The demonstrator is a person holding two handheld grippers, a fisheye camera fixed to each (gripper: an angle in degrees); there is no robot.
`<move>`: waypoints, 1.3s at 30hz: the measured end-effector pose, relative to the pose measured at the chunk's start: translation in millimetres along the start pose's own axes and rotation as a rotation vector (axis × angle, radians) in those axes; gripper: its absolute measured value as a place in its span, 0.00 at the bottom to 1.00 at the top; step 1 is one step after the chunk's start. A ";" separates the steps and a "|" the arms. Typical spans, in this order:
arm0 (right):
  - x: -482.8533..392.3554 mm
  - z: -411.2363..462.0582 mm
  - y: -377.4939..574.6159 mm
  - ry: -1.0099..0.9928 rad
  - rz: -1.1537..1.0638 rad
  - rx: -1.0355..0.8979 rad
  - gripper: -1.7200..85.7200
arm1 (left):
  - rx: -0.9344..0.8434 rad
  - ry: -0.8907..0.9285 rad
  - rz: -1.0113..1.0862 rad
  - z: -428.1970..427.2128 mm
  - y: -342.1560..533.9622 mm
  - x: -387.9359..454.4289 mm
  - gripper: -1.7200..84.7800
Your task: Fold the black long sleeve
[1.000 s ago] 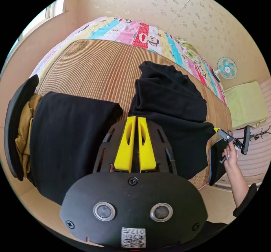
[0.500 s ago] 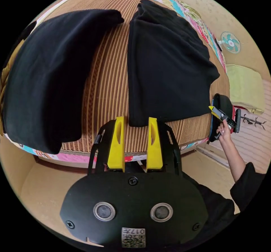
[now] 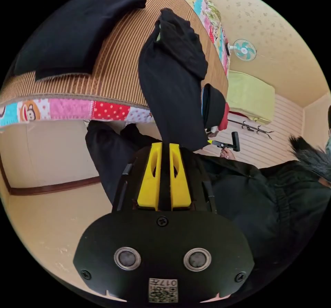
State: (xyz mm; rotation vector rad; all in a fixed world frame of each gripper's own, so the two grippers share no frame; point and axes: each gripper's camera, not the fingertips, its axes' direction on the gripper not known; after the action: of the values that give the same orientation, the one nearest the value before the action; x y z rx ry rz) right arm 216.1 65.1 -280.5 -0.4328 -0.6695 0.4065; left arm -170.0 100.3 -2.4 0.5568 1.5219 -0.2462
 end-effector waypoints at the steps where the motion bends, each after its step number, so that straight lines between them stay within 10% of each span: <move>1: 2.4 -9.0 6.3 -0.063 0.010 0.030 0.04 | 0.071 0.087 -0.027 -12.3 7.9 -1.5 0.07; 10: -13.6 -134.5 -153.8 -0.516 -0.088 0.490 0.04 | 0.453 0.364 -0.014 -66.0 -174.3 35.3 0.08; 17: -71.8 -163.1 -289.3 -0.050 0.094 0.651 0.03 | 0.616 0.066 -0.064 -82.3 -295.1 59.1 0.11; 22: -152.0 -94.6 -297.0 0.110 -0.210 0.465 0.03 | 0.470 -0.439 -0.105 -1.7 -255.8 51.5 0.17; 29: -220.4 43.1 -294.4 0.446 -0.533 0.352 0.02 | 0.450 -0.053 -0.519 85.1 -196.6 -72.3 0.22; 33: -205.3 90.0 -317.2 0.558 -0.564 0.255 0.02 | 0.544 0.164 -0.431 92.3 -210.4 -74.4 0.13; 39: -151.6 5.9 -294.7 0.217 -0.345 0.312 0.02 | 0.357 -0.053 0.344 125.2 -234.7 125.4 0.10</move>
State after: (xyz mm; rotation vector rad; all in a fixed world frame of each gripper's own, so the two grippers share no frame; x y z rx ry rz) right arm 168.6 -253.8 -203.7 -0.0589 -0.4477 0.1285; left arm -168.2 -137.5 -175.5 1.0750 1.3107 -0.2643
